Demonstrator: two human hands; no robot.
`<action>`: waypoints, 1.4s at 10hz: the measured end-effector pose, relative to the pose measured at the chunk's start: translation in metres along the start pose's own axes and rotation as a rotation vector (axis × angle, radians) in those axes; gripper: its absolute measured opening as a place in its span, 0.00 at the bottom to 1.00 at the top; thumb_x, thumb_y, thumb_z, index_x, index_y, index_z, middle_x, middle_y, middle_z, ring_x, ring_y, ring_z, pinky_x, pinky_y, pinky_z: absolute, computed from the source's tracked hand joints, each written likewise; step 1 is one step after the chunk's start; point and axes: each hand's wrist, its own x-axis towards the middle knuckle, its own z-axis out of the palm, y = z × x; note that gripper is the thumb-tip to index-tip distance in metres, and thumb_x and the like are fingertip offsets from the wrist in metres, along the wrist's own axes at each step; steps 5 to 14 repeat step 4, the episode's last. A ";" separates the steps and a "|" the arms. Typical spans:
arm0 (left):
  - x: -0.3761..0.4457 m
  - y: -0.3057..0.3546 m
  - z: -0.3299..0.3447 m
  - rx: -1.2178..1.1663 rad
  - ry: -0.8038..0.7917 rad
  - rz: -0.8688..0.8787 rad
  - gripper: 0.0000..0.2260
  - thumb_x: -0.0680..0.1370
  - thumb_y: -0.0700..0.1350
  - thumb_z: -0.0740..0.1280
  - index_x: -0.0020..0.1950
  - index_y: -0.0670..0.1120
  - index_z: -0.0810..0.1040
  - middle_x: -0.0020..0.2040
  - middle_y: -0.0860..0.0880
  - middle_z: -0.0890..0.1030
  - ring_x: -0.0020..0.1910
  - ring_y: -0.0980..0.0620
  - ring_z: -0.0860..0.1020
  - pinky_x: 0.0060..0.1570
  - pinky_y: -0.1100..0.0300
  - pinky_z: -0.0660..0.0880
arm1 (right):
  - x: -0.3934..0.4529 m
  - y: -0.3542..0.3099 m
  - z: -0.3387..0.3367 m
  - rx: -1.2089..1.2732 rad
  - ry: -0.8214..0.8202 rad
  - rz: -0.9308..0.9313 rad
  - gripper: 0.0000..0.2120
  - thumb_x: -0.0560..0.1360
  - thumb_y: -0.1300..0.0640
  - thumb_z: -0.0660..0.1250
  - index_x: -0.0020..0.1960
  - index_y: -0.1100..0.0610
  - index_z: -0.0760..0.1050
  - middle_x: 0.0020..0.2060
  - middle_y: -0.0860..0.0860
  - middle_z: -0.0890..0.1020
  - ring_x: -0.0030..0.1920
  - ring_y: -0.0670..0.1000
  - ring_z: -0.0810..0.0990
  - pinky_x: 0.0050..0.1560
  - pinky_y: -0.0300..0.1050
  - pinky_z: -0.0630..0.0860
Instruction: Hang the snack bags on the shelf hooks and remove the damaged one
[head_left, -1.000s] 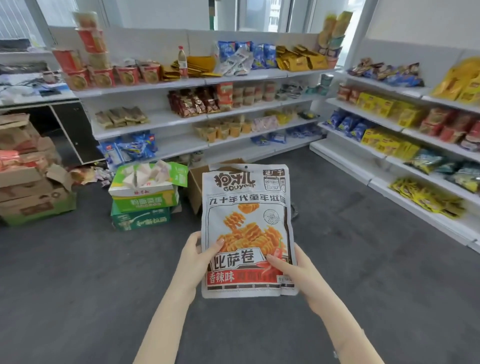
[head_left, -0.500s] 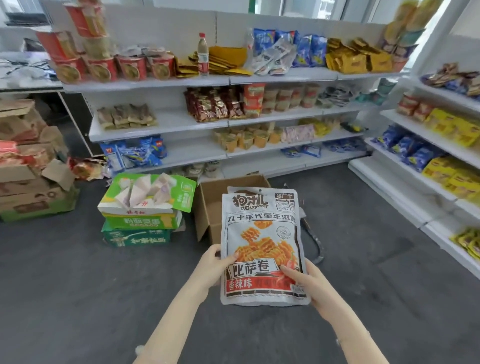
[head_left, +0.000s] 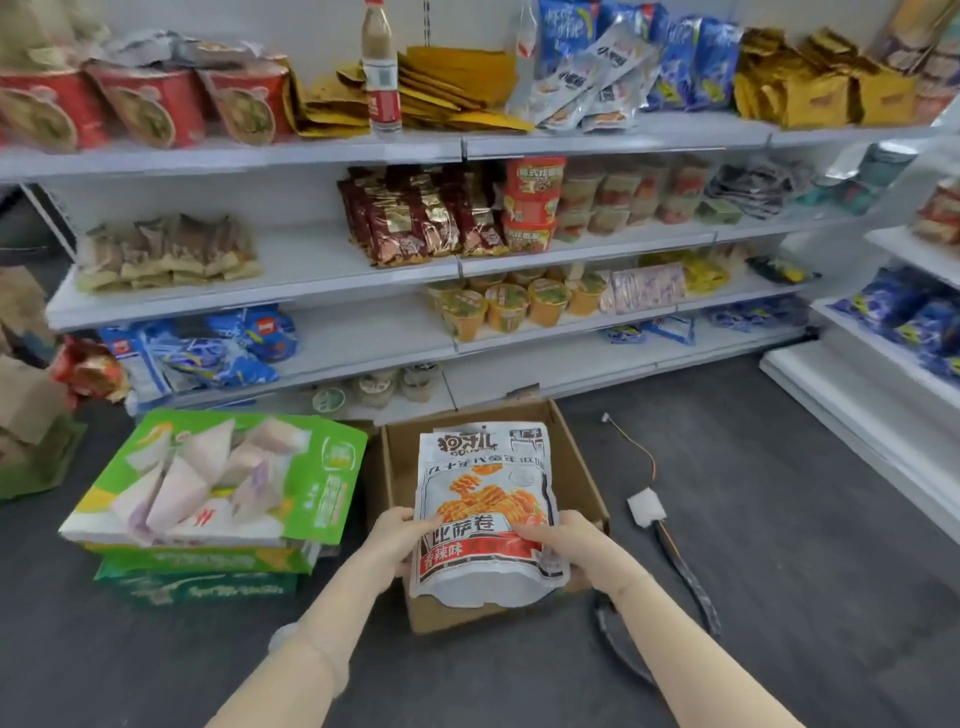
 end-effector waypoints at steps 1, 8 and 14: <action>0.099 -0.013 0.002 -0.010 -0.025 -0.045 0.23 0.72 0.40 0.75 0.64 0.44 0.72 0.53 0.43 0.83 0.49 0.46 0.81 0.41 0.51 0.78 | 0.119 0.026 -0.011 -0.005 0.038 -0.014 0.32 0.64 0.45 0.79 0.61 0.60 0.76 0.52 0.53 0.87 0.51 0.52 0.86 0.57 0.52 0.82; 0.292 -0.066 0.040 -0.023 0.019 0.176 0.30 0.77 0.40 0.68 0.76 0.45 0.59 0.72 0.49 0.68 0.69 0.45 0.69 0.57 0.51 0.70 | 0.334 0.087 -0.009 0.114 0.115 -0.225 0.42 0.77 0.58 0.69 0.81 0.54 0.44 0.76 0.54 0.64 0.74 0.57 0.67 0.71 0.52 0.66; 0.292 -0.066 0.040 -0.023 0.019 0.176 0.30 0.77 0.40 0.68 0.76 0.45 0.59 0.72 0.49 0.68 0.69 0.45 0.69 0.57 0.51 0.70 | 0.334 0.087 -0.009 0.114 0.115 -0.225 0.42 0.77 0.58 0.69 0.81 0.54 0.44 0.76 0.54 0.64 0.74 0.57 0.67 0.71 0.52 0.66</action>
